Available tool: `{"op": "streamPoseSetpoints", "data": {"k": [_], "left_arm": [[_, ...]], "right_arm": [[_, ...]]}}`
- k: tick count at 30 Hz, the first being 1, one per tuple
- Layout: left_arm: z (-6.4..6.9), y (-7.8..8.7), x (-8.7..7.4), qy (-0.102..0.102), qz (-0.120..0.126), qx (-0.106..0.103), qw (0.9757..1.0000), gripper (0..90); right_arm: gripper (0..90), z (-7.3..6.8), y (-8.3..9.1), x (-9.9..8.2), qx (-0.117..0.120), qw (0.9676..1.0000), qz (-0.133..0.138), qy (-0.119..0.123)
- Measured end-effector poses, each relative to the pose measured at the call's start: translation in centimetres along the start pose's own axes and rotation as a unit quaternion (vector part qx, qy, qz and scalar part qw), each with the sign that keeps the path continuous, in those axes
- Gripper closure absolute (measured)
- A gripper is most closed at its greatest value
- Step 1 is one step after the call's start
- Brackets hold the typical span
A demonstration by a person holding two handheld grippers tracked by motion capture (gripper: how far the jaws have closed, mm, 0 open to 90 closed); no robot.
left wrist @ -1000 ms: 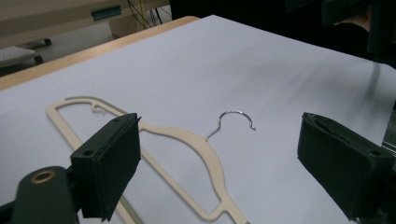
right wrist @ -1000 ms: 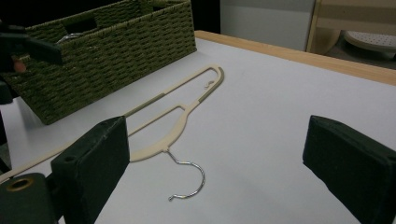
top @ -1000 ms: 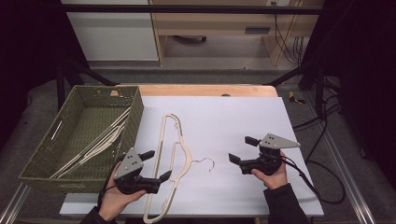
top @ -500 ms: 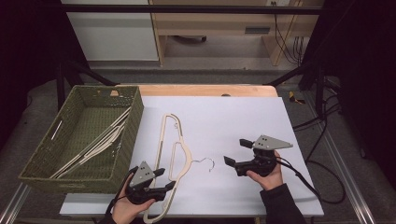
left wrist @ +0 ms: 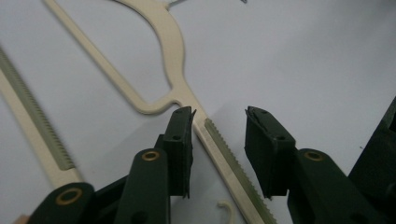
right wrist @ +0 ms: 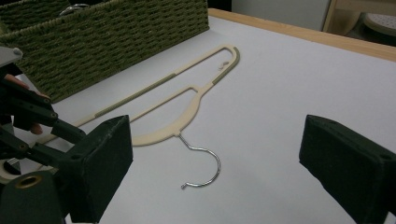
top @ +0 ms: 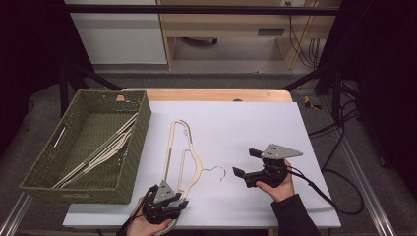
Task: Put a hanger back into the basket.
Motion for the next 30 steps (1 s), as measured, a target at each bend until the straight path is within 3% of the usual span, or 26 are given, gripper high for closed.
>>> {"op": "streamPoseSetpoints", "data": {"k": [4,8,15,19,30], "left_arm": [[0.4,-0.3,-0.2,-0.007,-0.008,0.021,0.9997,70.9],[0.6,-0.3,-0.2,-0.002,-0.012,0.032,0.9994,73.0],[-0.4,0.2,-0.2,-0.004,-0.026,0.004,0.9996,74.8],[-0.9,0.6,-0.4,-0.016,-0.034,0.000,0.9993,76.0],[-3.0,1.6,-1.2,-0.011,-0.049,-0.006,0.9987,77.9]], "right_arm": [[10.7,-0.2,-0.5,-0.1,0.002,1.0000,-0.008,0.005],[11.0,-0.4,-1.1,-0.2,0.001,0.9999,-0.013,0.008],[12.9,-0.9,-2.4,-0.3,0.015,0.9995,-0.027,0.013],[17.6,-1.2,-3.6,-0.4,0.025,0.9990,-0.035,0.014],[40.9,-2.1,-8.6,-1.1,0.040,0.9950,-0.075,0.054]]}}
Point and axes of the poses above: each handheld gripper's, and its own axes: y roughly backward along the jaws, x roughly out of its top, z roughly to its right, the point moved 2 cm from there along -y, roughly forward along the jaws, and after that the axes turned 6 degrees about x, right-handed, at the moved point
